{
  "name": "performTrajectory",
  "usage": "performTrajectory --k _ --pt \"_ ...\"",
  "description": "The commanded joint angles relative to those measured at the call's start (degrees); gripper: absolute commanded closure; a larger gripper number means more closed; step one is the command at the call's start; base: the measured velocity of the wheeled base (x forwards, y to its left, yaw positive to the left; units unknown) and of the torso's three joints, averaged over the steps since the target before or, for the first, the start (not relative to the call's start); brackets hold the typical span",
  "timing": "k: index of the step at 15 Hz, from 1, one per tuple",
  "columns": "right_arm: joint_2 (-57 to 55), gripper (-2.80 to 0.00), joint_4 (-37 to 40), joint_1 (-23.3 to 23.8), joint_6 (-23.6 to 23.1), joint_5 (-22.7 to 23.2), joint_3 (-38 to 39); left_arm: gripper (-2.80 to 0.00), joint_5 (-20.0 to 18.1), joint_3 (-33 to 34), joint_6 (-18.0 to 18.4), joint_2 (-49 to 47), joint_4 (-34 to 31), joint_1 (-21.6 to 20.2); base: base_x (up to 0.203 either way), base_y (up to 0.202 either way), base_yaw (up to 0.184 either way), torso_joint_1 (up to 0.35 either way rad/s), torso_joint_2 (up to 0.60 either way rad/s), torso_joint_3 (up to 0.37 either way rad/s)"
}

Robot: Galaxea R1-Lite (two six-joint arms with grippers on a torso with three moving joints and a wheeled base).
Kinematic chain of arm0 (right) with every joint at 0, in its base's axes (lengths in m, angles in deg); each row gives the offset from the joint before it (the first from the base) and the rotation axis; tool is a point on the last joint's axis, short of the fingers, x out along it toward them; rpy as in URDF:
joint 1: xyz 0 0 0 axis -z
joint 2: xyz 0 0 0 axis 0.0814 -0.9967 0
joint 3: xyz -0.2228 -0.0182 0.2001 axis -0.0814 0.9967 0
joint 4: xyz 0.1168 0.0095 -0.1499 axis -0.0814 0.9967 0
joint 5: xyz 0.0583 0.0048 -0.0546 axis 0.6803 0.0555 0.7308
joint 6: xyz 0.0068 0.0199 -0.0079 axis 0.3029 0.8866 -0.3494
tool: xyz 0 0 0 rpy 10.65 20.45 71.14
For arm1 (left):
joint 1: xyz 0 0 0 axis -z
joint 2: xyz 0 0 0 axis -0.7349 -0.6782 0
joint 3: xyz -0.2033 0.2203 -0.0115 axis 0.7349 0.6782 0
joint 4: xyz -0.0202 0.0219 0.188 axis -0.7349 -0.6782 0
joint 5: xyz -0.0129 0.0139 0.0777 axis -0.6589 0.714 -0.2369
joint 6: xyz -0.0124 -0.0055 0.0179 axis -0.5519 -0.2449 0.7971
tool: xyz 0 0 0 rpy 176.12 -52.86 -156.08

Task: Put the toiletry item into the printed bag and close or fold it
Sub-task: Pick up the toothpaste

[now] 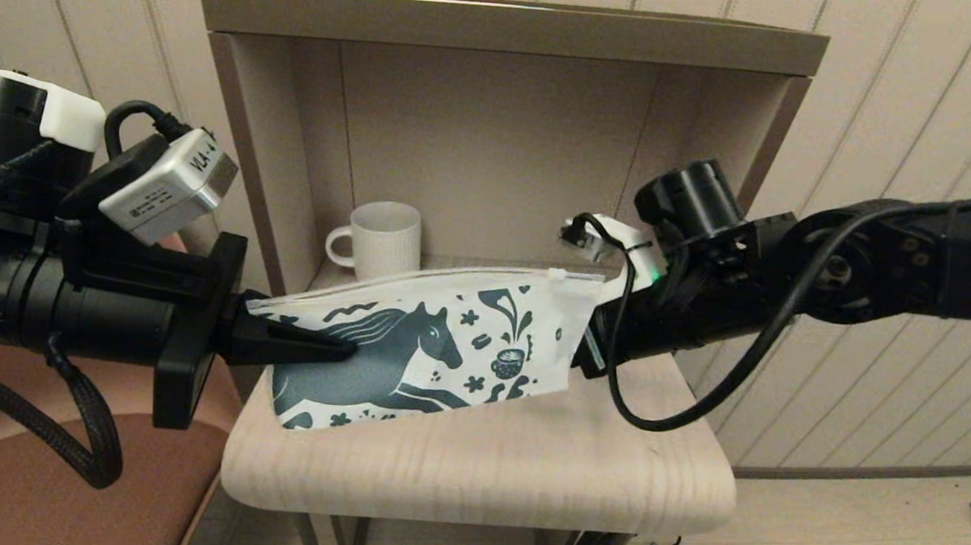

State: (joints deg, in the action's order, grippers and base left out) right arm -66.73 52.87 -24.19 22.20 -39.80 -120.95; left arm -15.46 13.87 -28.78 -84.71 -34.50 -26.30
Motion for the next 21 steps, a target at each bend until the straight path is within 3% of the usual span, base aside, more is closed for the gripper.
performTrajectory --k 1,12,21 --pt "-2.78 -2.80 -1.46 -1.03 0.00 -1.79 0.12 0.00 -0.30 0.03 0.22 -0.01 -0.06 0.00 0.000 0.000 0.000 0.000 0.00 0.000" --pt "-10.25 -2.80 -2.50 -2.69 2.22 -2.28 -7.04 0.00 -0.47 0.26 0.31 -0.10 -0.14 -0.03 0.000 0.000 0.000 0.000 0.00 0.000" --pt "-10.55 -2.80 -2.37 -4.64 2.84 -4.55 -6.96 0.00 -0.47 0.70 0.39 0.02 -0.06 0.00 0.000 0.000 0.000 0.000 0.00 0.000"
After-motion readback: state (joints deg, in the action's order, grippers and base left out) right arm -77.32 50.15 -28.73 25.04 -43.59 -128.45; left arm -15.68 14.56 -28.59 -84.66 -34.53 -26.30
